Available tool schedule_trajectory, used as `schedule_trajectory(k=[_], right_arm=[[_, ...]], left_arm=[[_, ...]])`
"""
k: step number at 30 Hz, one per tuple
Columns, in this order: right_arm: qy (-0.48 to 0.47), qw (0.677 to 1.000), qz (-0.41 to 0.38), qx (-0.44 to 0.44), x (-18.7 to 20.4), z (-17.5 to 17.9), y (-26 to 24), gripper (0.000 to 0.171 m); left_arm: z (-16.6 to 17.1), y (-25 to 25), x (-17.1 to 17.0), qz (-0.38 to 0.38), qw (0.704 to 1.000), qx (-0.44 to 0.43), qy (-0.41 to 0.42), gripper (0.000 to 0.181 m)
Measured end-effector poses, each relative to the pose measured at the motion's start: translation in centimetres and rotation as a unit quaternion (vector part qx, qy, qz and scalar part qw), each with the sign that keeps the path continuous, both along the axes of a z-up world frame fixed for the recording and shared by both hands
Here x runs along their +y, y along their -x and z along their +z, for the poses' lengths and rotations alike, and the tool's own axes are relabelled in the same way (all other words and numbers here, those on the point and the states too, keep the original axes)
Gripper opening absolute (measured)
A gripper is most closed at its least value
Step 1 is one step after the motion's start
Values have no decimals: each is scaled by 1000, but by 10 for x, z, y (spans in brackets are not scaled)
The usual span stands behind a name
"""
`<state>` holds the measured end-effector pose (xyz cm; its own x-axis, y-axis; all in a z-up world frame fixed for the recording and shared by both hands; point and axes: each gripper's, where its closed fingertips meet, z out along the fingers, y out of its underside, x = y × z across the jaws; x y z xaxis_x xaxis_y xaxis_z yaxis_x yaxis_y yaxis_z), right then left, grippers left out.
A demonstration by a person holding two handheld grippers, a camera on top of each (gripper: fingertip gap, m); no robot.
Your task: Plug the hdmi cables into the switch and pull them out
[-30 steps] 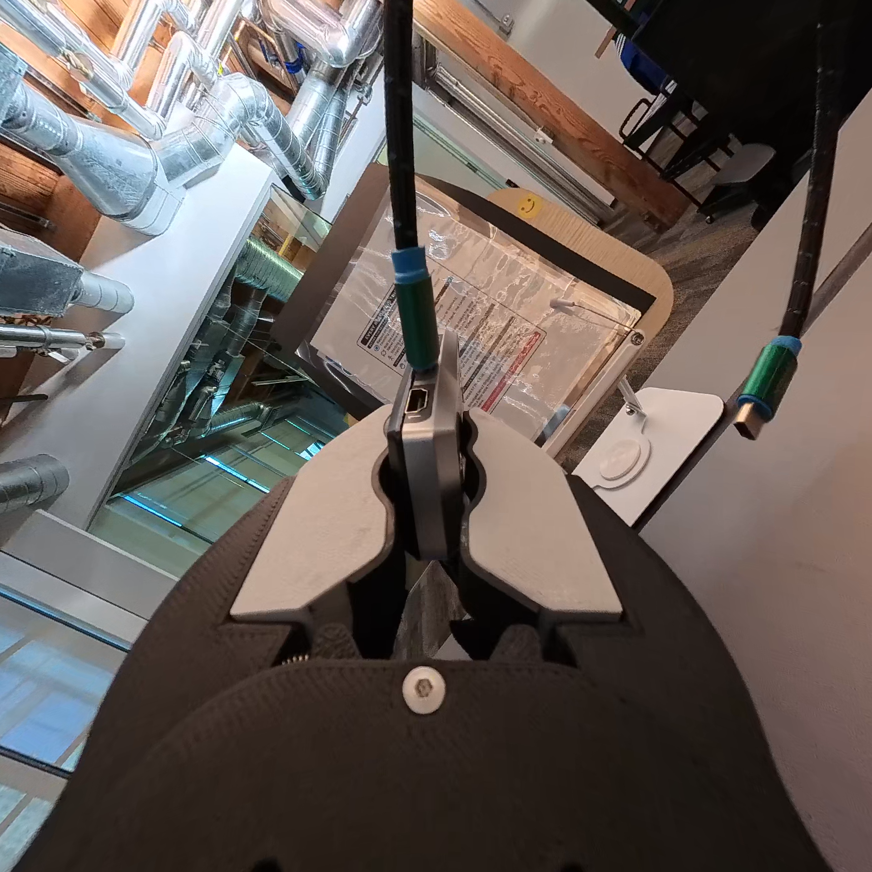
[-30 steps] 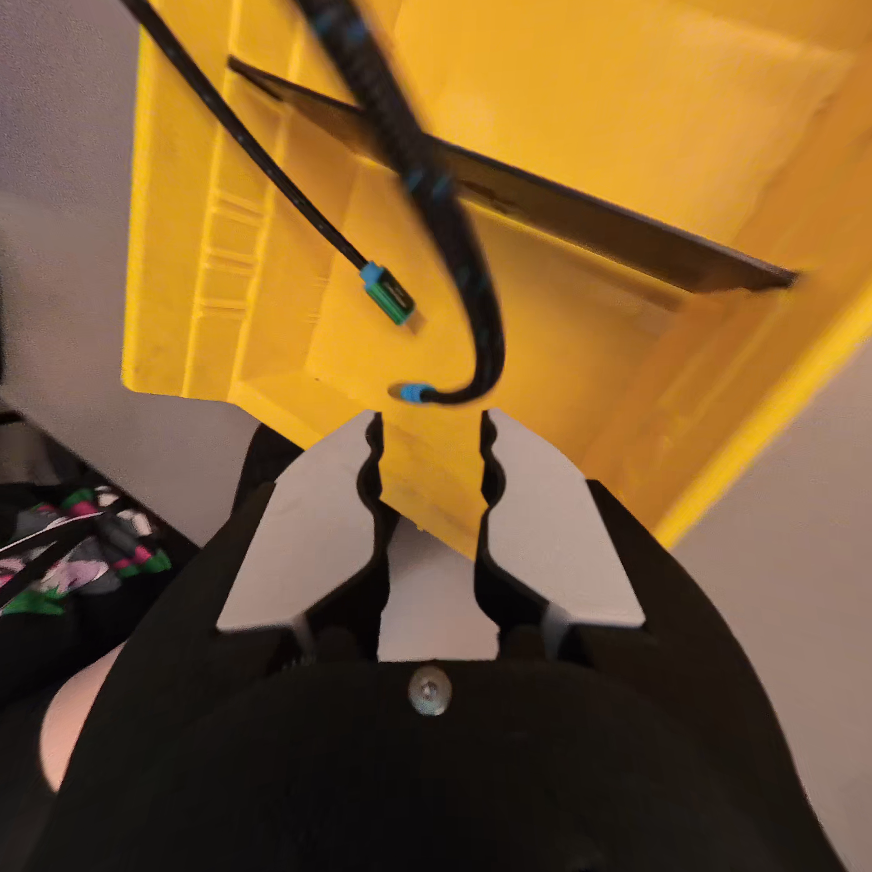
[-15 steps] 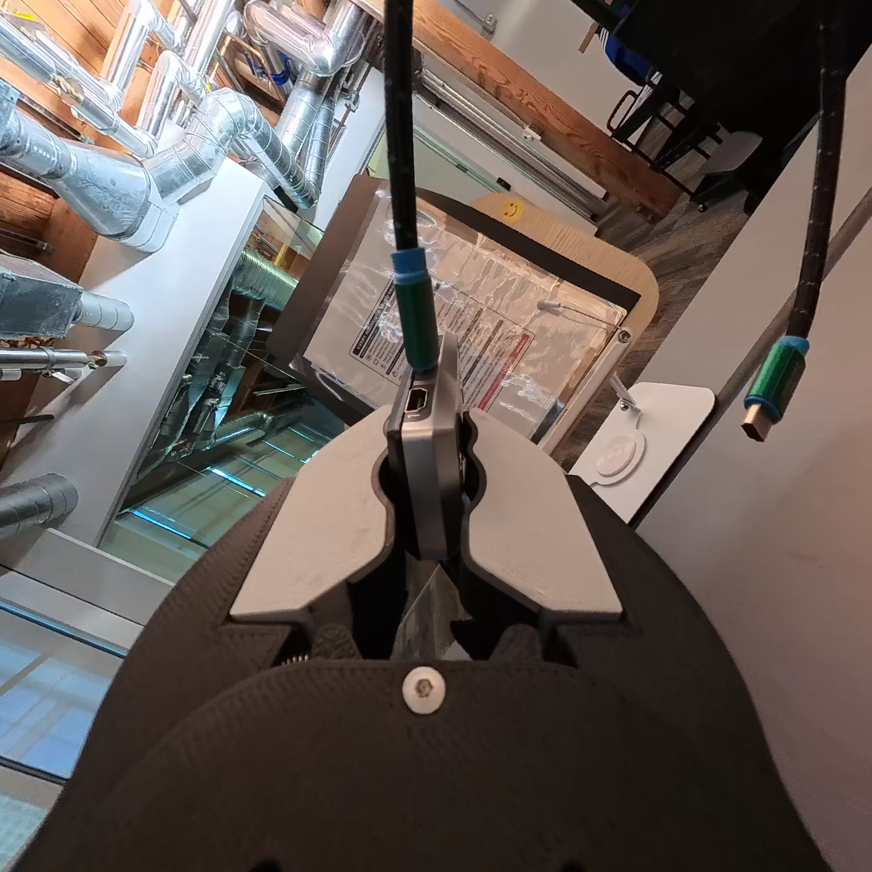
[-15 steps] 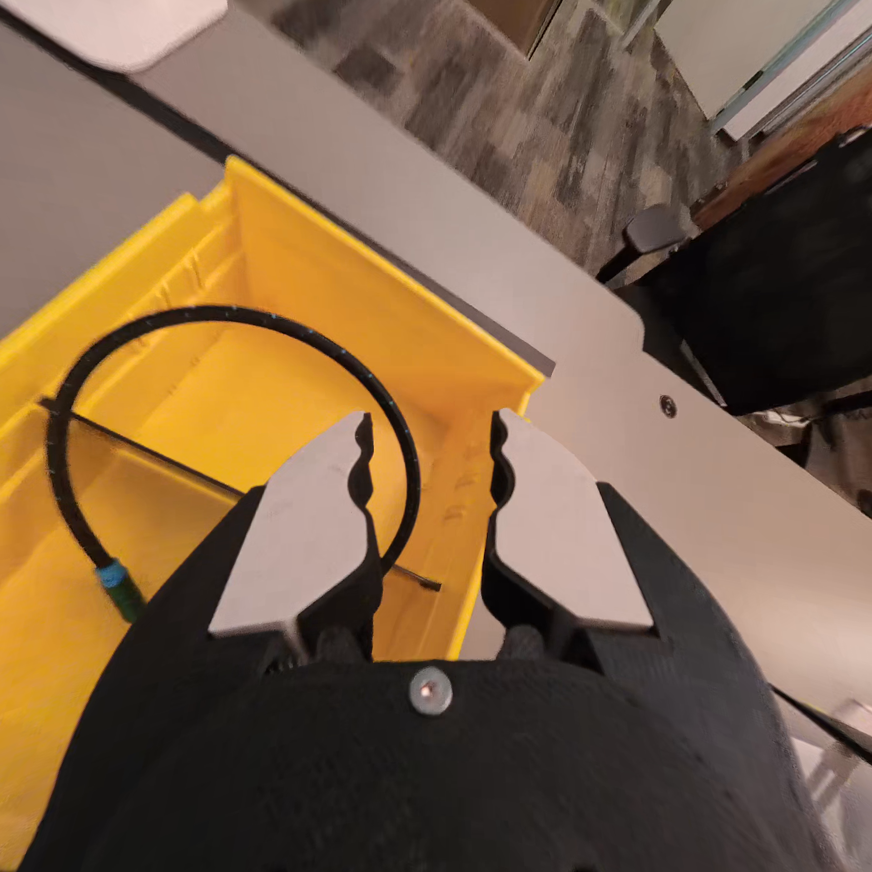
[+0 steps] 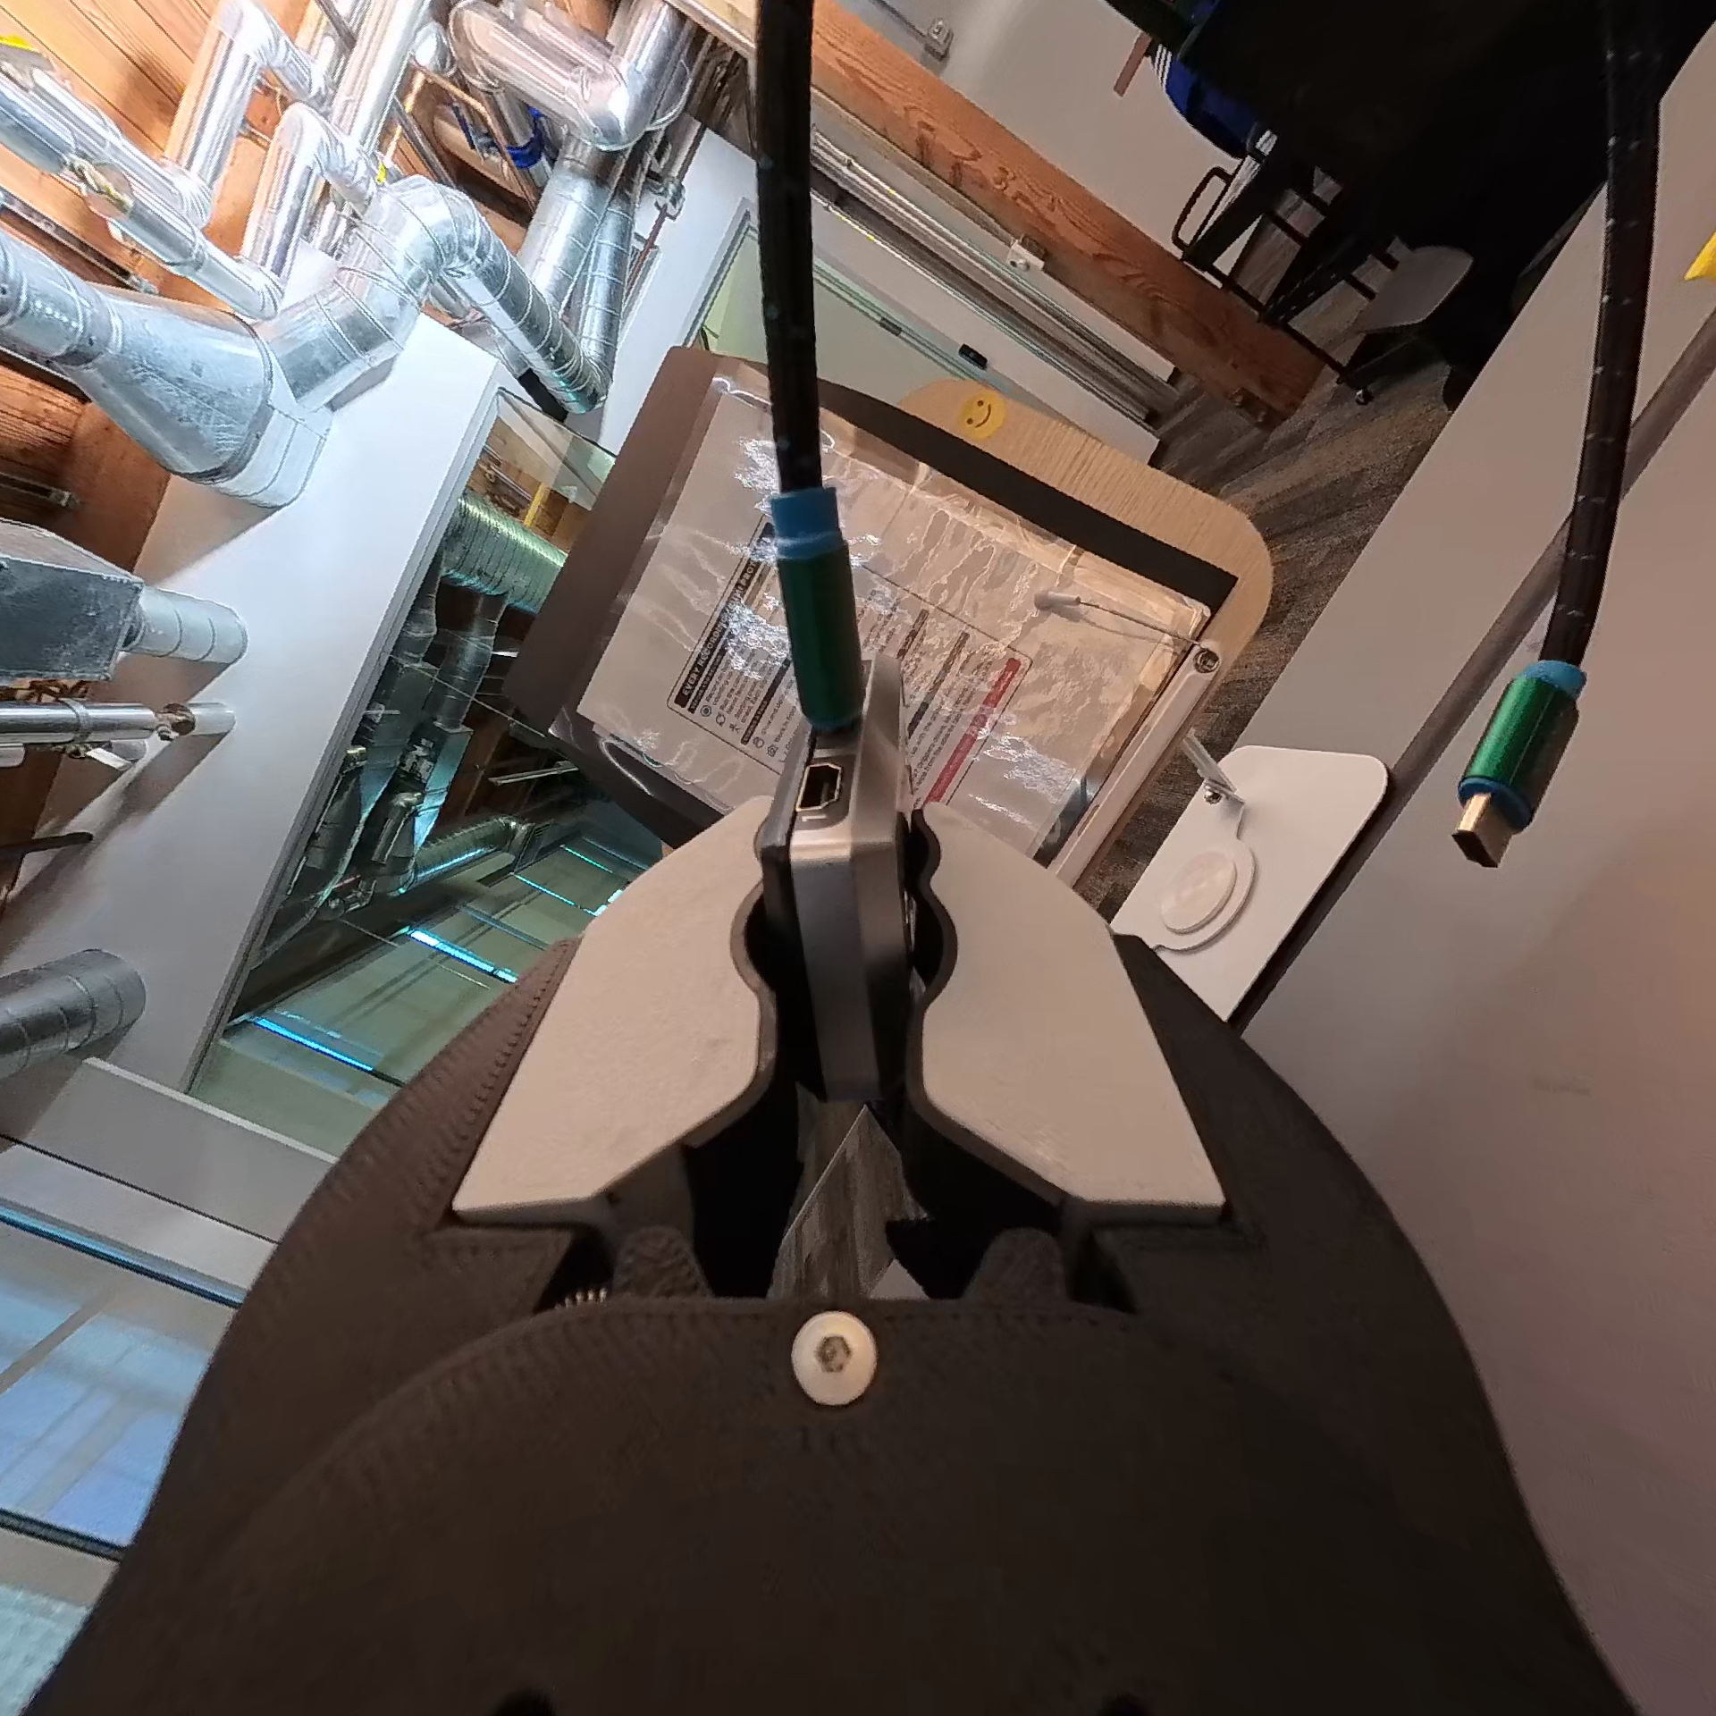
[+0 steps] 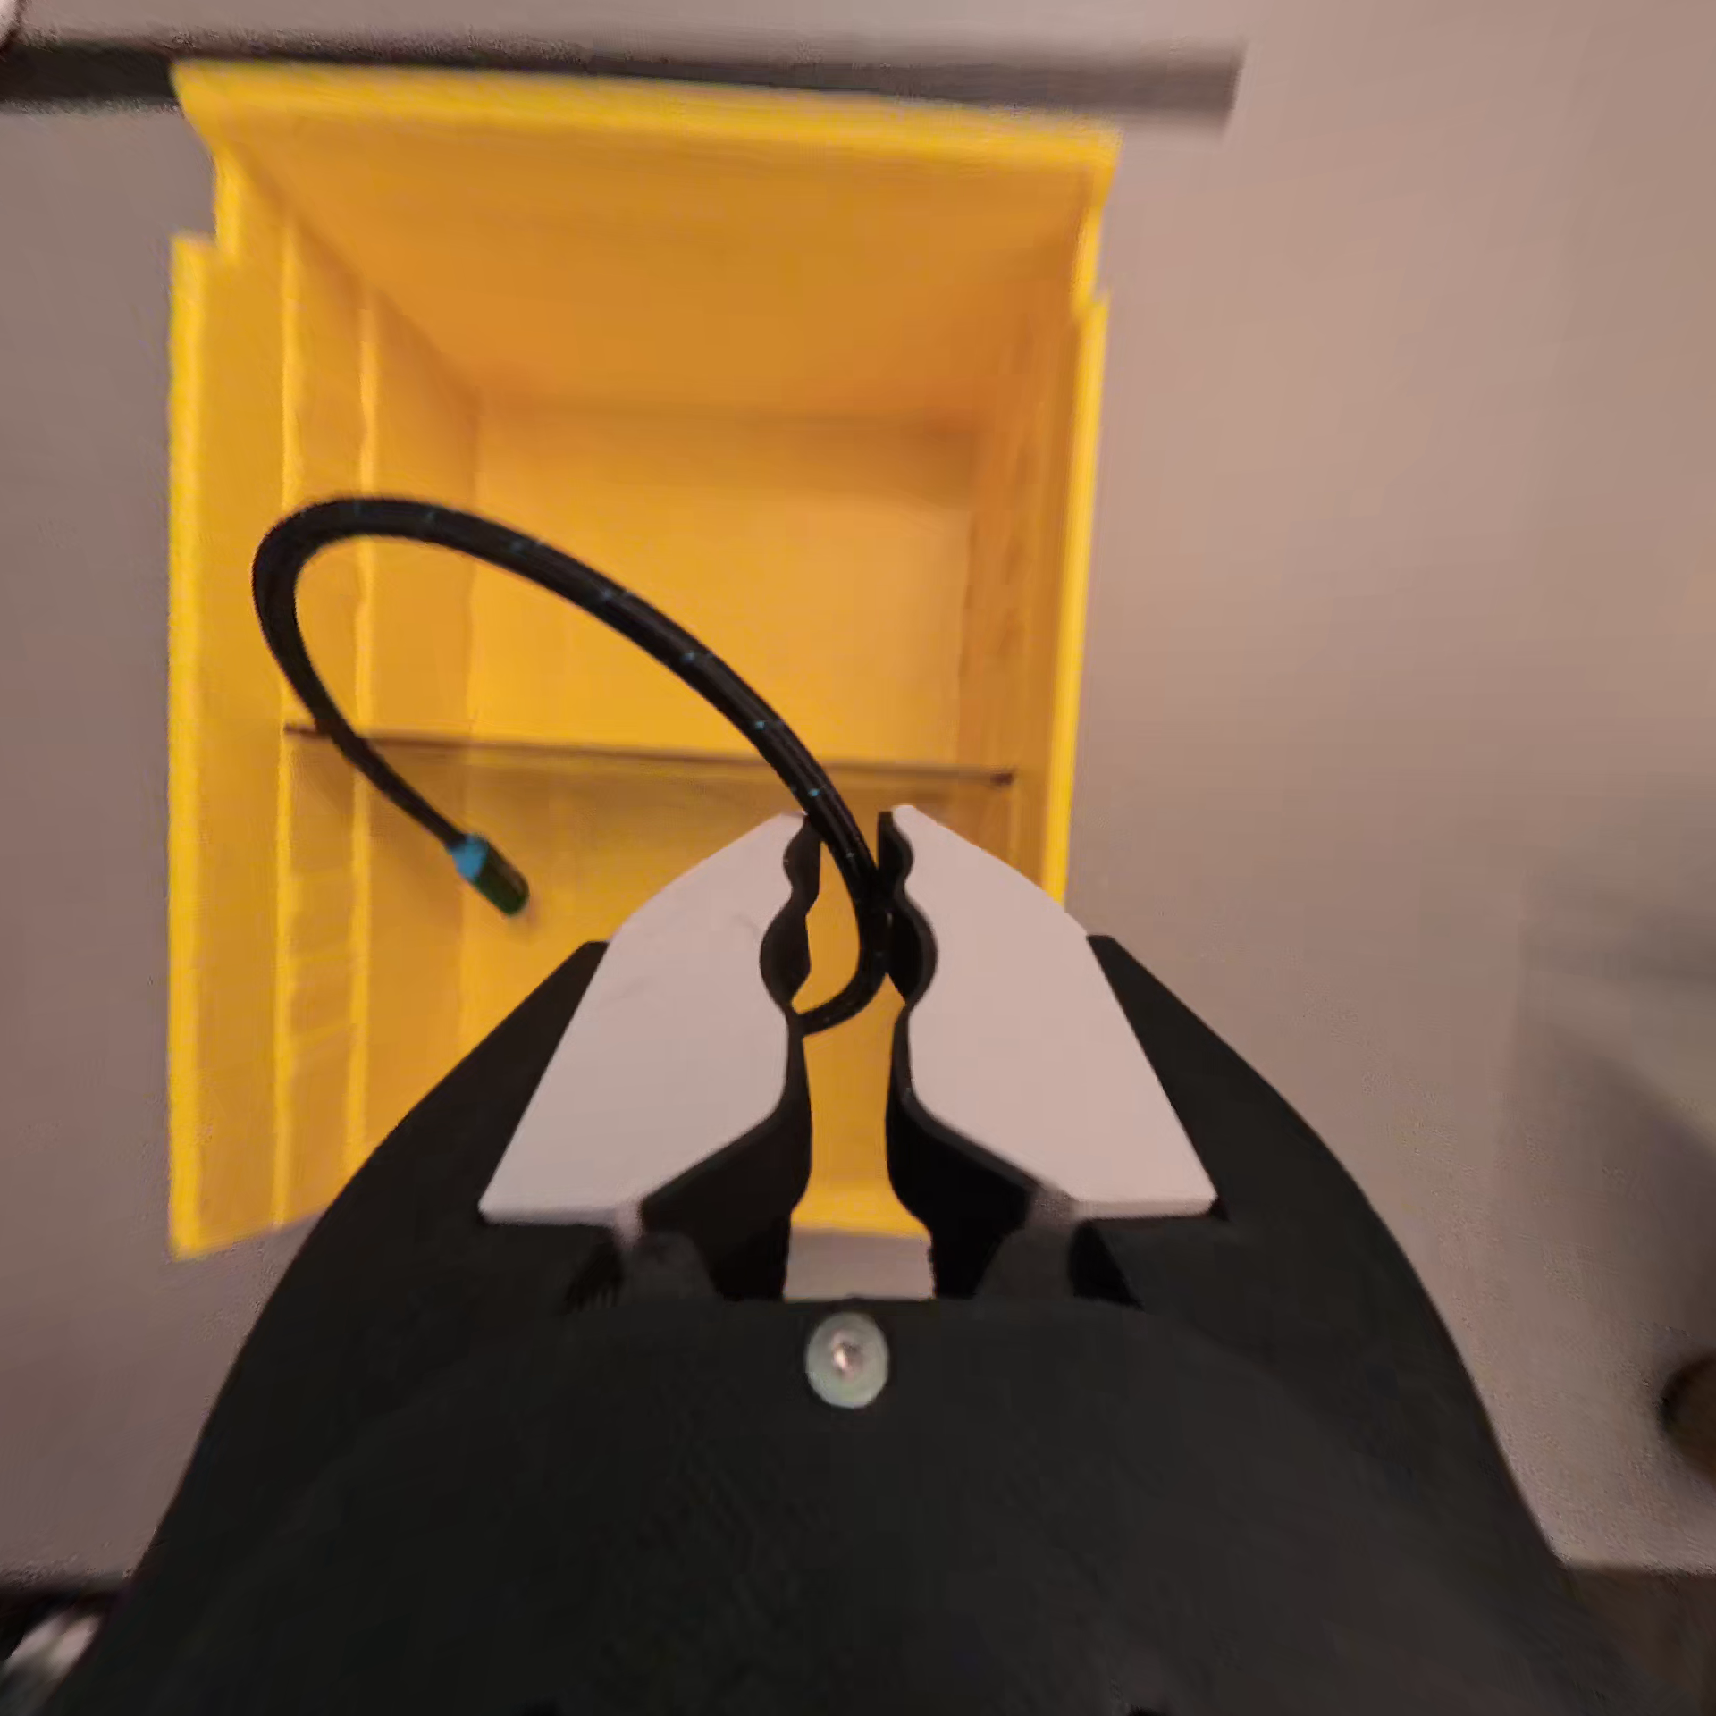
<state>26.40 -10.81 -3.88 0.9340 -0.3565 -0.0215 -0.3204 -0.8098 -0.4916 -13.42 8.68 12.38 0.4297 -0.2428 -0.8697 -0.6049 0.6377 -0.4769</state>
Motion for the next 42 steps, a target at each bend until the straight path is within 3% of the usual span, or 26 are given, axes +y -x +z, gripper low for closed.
schedule_trajectory(k=[4, 8, 10, 17, 21, 24, 26, 29, 30, 31, 33, 35, 38, 42], right_arm=[[103, 992, 32, 66, -30, -30, 26, 7], [234, 970, 53, 43, -56, -63, 22, 9], [248, 967, 52, 40, -56, -68, 20, 11], [197, 980, 10, 40, -61, -42, 20, 28], [101, 995, 19, -16, -51, 5, 27, 27], [-40, 991, 106, -73, -14, 60, 59, 24], [-183, 949, 252, -44, 15, 106, 126, 23], [-334, 785, 520, 44, 3, 157, 256, 19], [-351, 729, 584, 61, -8, 164, 291, 19], [-363, 696, 616, 63, -9, 168, 318, 21], [-389, 696, 602, 38, 13, 171, 349, 30], [-417, 741, 526, 3, 53, 169, 354, 30], [-417, 774, 476, 10, 90, 147, 354, 26], [-520, 740, 427, 24, 108, 161, 349, 42]], left_arm=[[-1, -2, -3, 0, 1000, 5, 0, 21], [-1, -4, -6, -6, 1000, 4, 0, 22], [-1, -5, -7, -8, 1000, 5, -1, 21], [-1, -7, -9, -12, 1000, 3, 0, 21], [1, -8, -13, -24, 1000, -6, -3, 21], [1, -12, -19, -41, 999, -4, -19, 21], [0, -16, -23, -48, 998, -4, -30, 21], [-1, -20, -26, -48, 998, 4, -51, 22], [-2, -21, -28, -46, 997, 8, -59, 22], [-3, -23, -29, -44, 997, 11, -66, 22], [-4, -26, -33, -40, 996, 17, -83, 22], [-5, -31, -37, -38, 994, 21, -97, 22], [-6, -37, -43, -41, 994, 17, -97, 22], [-8, -45, -51, -59, 994, 12, -91, 21]])
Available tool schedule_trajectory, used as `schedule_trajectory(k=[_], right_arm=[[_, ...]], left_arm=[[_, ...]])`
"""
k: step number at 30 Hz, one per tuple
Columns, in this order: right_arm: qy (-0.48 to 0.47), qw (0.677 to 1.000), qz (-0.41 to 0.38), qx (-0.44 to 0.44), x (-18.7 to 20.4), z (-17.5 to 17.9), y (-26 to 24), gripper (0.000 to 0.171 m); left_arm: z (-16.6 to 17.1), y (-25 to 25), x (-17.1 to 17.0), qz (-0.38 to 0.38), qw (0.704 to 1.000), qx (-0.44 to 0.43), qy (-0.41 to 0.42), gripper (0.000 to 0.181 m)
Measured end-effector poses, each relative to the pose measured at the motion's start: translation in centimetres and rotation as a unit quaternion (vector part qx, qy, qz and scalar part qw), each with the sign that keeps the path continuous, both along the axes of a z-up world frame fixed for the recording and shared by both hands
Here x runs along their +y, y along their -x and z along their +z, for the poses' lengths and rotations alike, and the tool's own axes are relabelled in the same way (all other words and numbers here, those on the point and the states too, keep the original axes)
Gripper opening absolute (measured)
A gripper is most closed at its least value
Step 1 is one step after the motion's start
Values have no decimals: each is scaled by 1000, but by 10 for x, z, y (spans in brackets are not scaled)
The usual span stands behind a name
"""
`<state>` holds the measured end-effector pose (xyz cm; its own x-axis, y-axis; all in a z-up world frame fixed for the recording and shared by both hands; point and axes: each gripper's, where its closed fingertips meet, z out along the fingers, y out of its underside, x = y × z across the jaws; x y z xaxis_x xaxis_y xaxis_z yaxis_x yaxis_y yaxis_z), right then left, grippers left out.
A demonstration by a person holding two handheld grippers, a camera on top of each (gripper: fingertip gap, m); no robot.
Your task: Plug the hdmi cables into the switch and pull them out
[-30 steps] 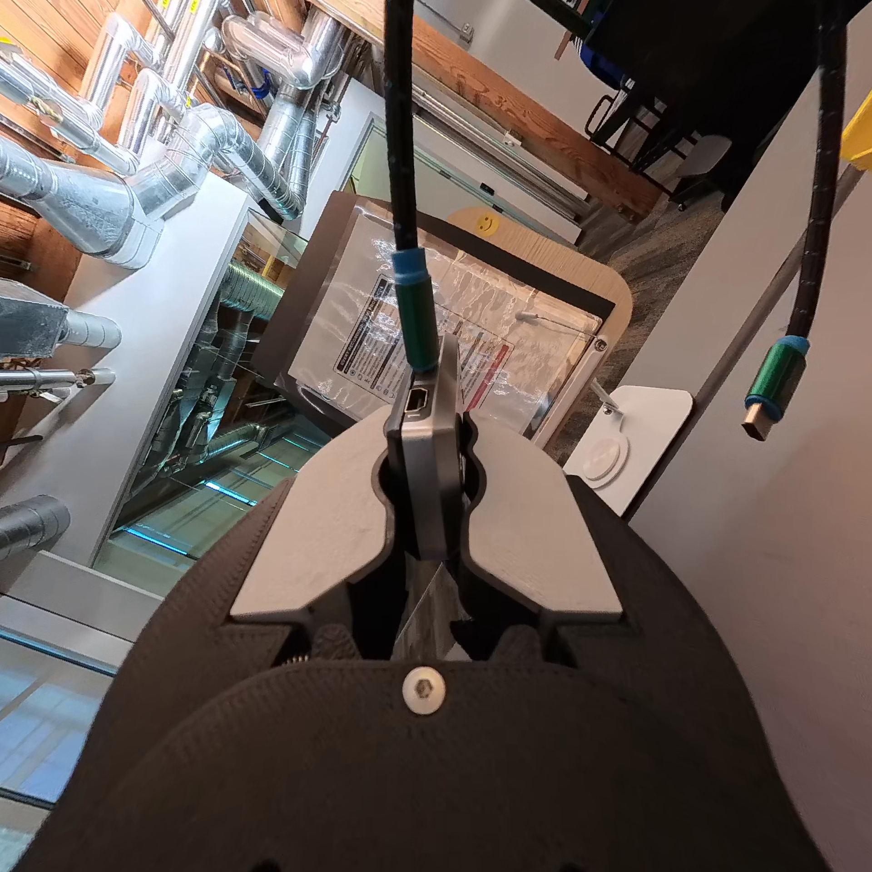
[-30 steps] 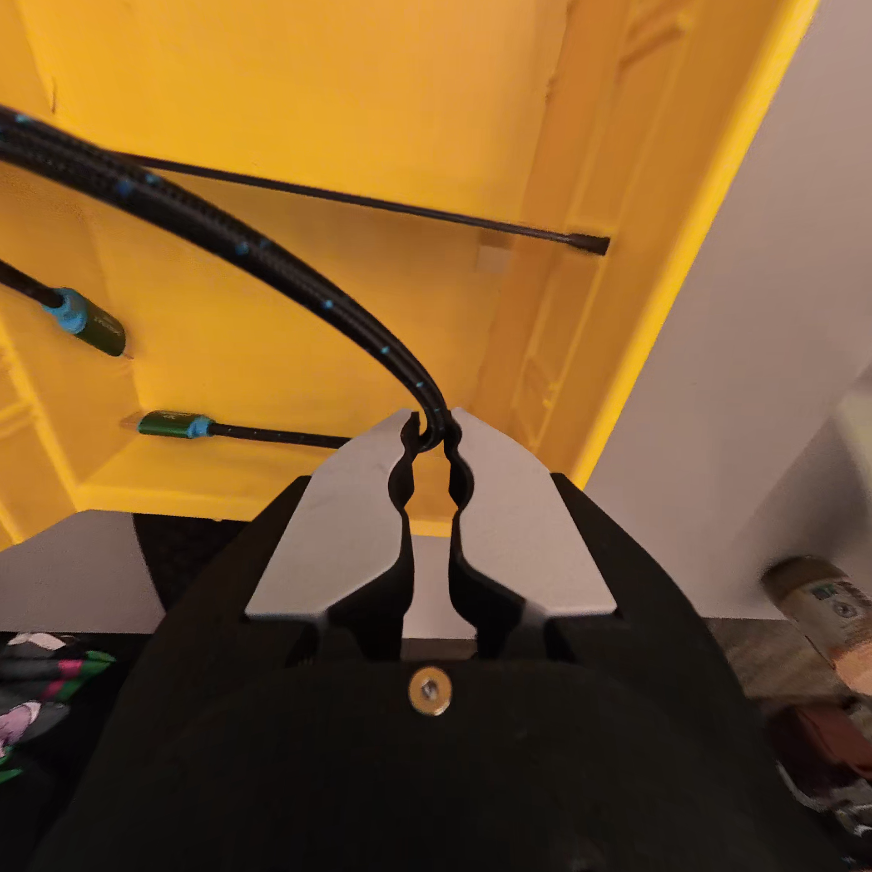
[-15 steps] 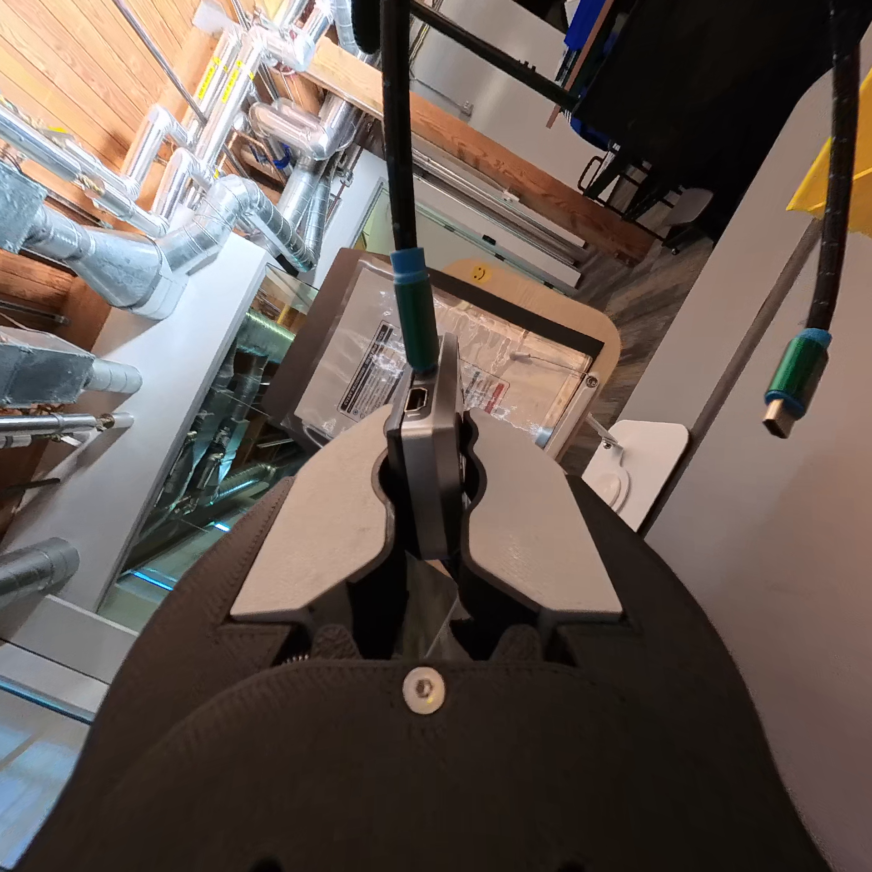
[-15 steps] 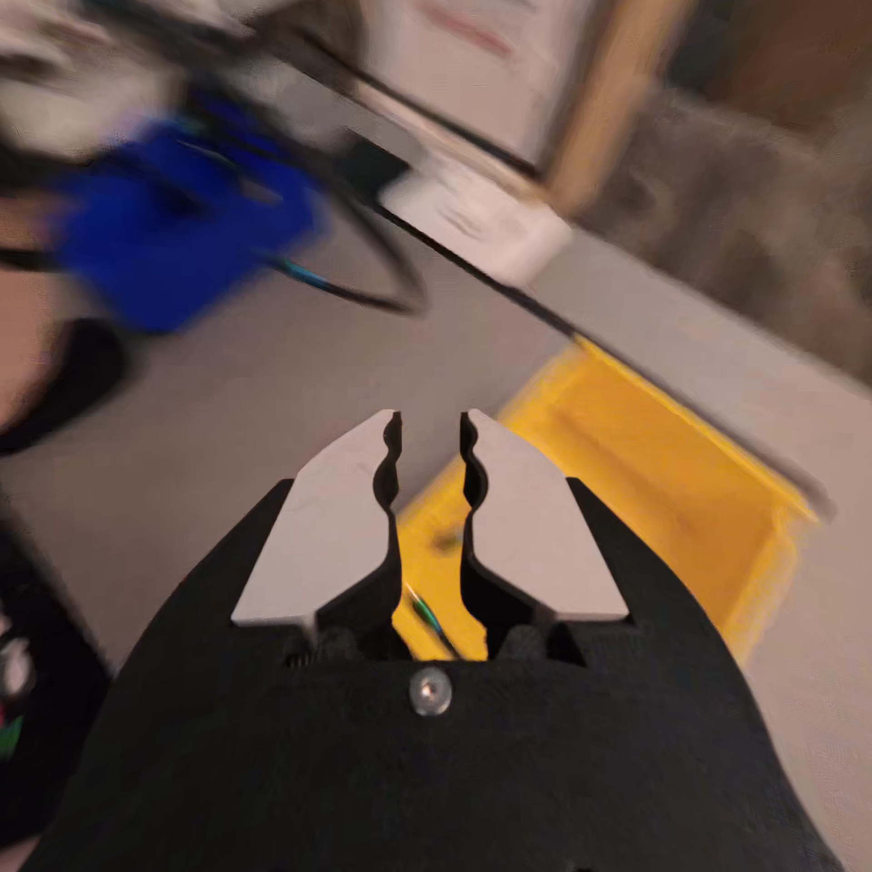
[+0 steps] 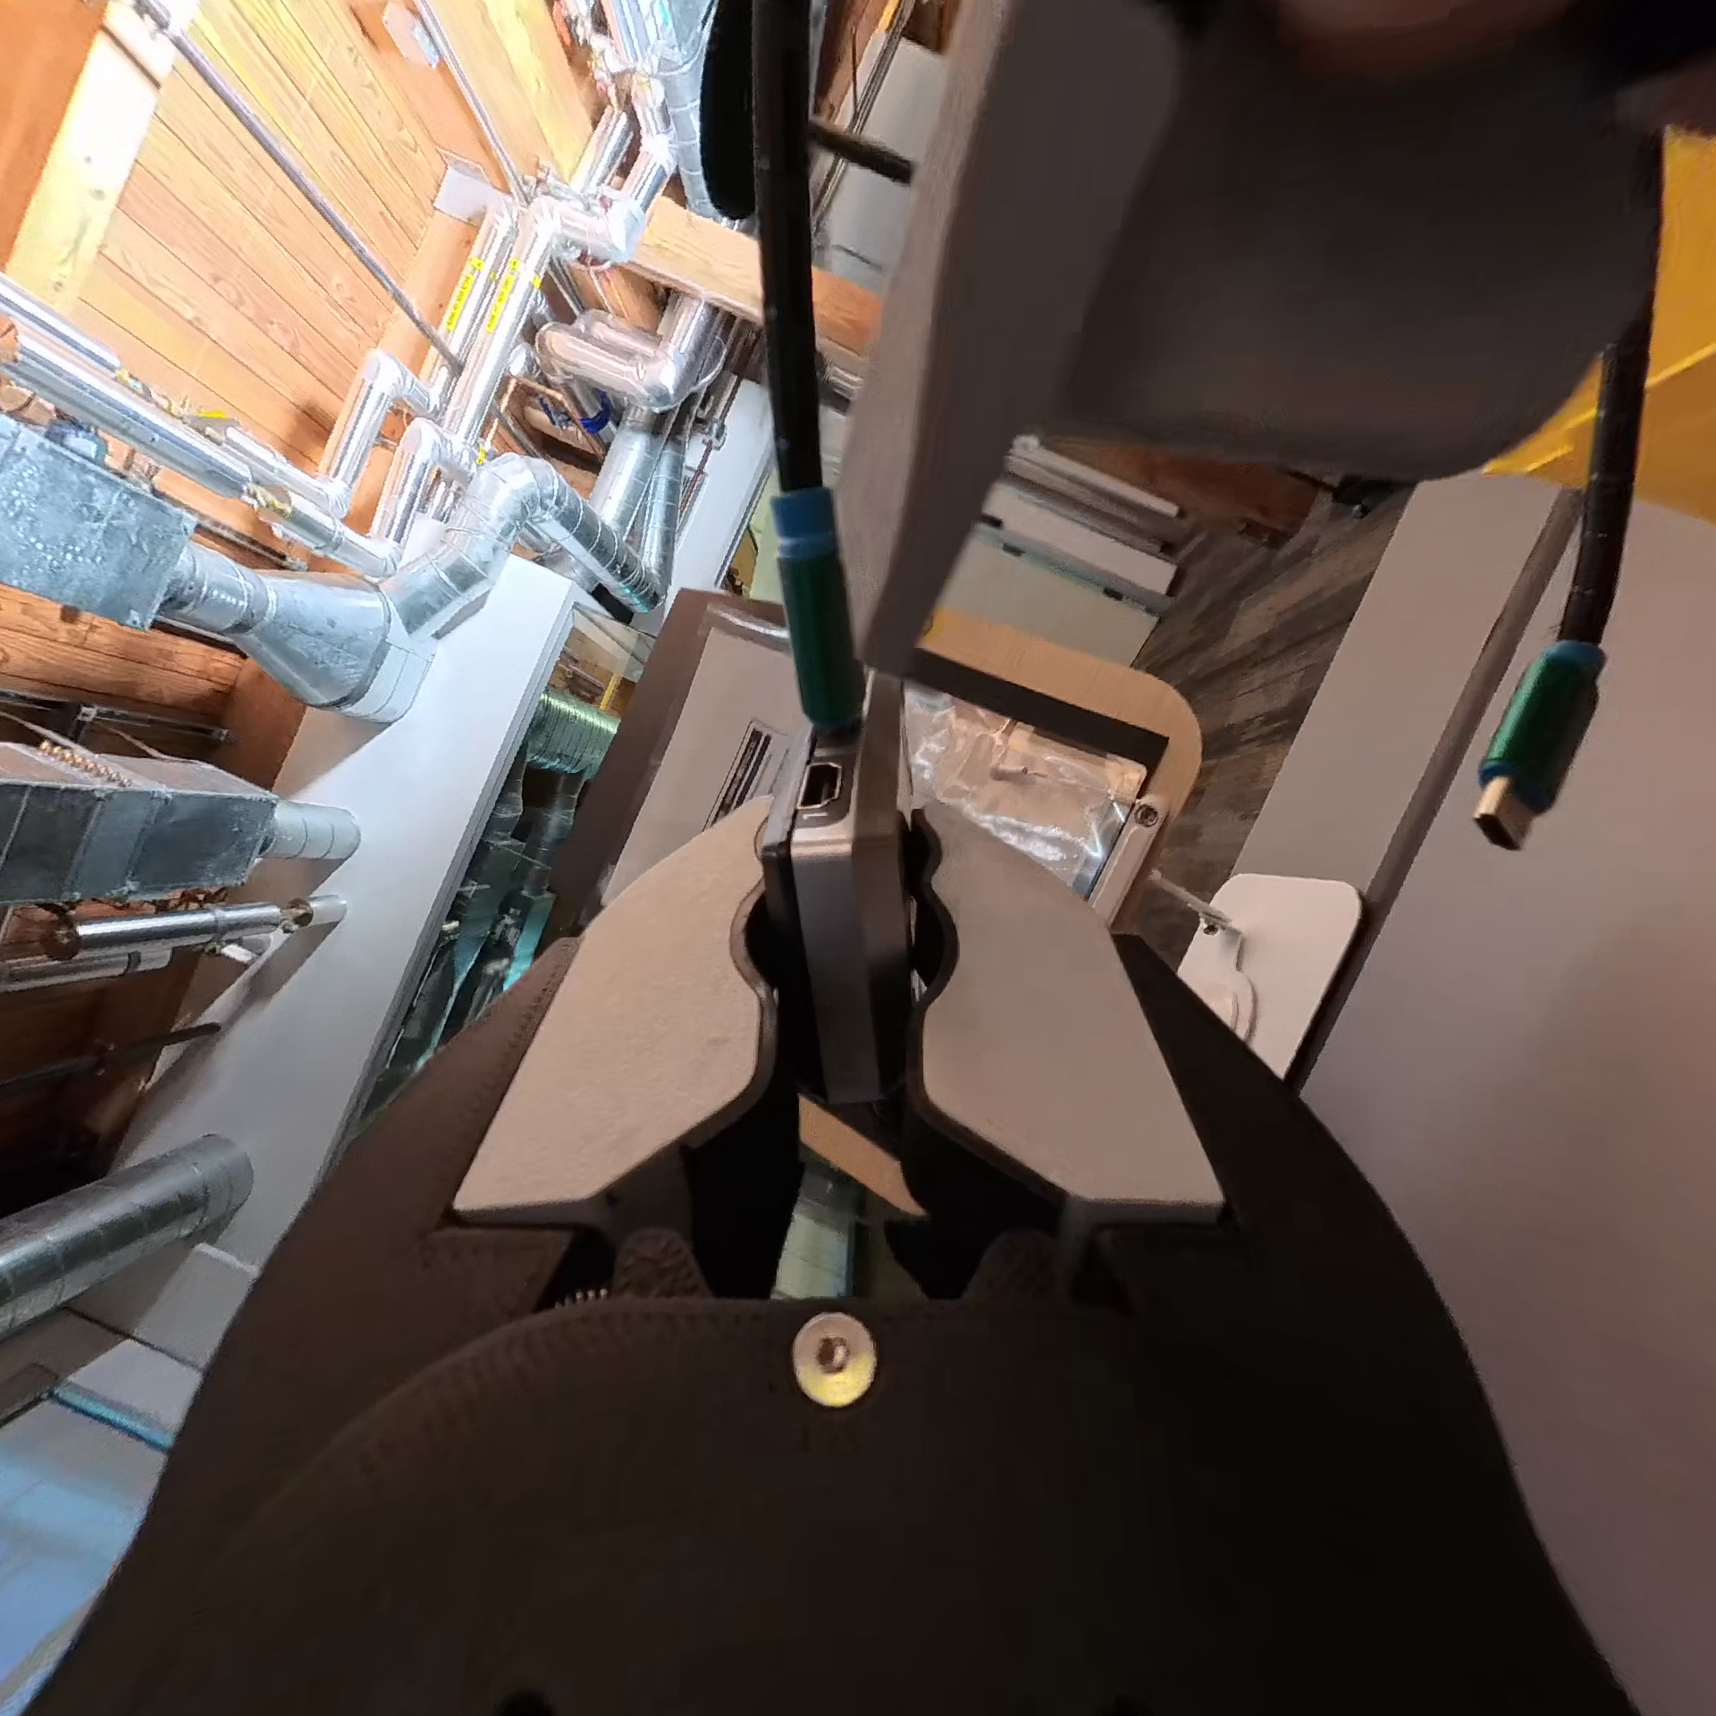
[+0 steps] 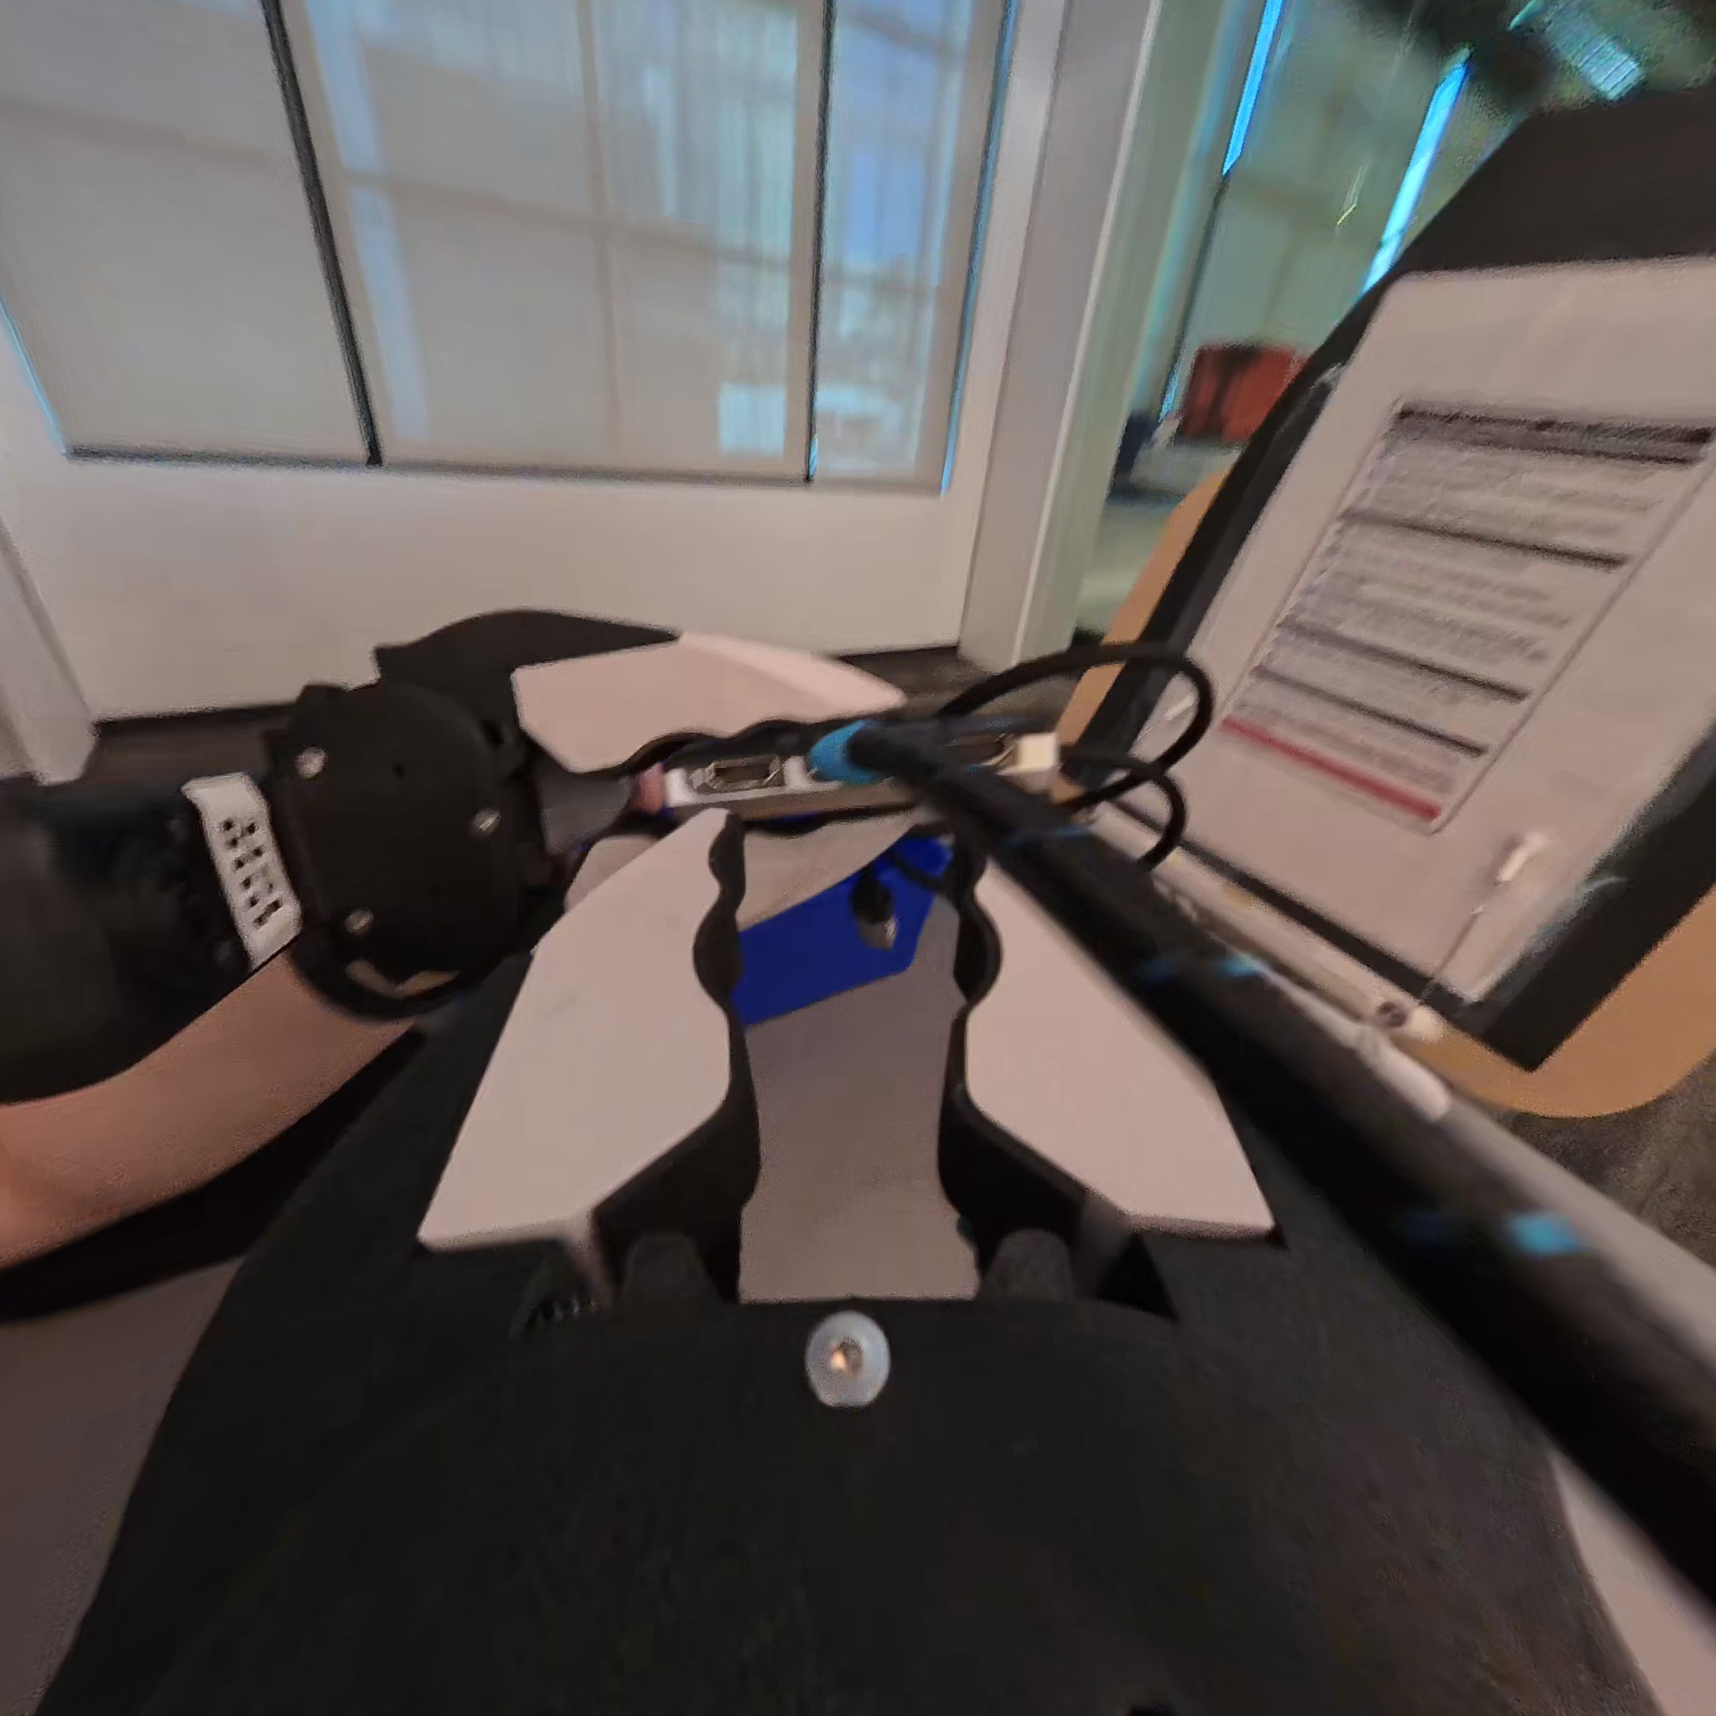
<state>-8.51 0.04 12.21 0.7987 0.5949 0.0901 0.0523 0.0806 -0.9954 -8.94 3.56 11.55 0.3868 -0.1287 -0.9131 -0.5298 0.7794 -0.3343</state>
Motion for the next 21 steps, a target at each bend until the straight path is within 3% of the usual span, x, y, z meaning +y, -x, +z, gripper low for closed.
schedule_trajectory(k=[3, 6, 15, 18, 21], right_arm=[[-43, 999, 7, 12, -4, 9, -5, 42], [-26, 999, 20, -1, -6, 4, -6, 22], [37, 999, 31, -17, -7, -7, -13, 22], [4, 1000, 8, 0, -5, 0, -13, 22], [-23, 999, -31, -27, -5, 2, -11, 22]], left_arm=[[-4, -7, -9, -16, 1000, 14, -14, 21], [-9, -13, -13, -20, 999, 24, -20, 22], [-18, -19, -14, -25, 997, 65, -34, 22], [-13, -19, -12, -32, 999, 28, 15, 22], [-10, -18, -10, -30, 999, 23, 10, 22]])
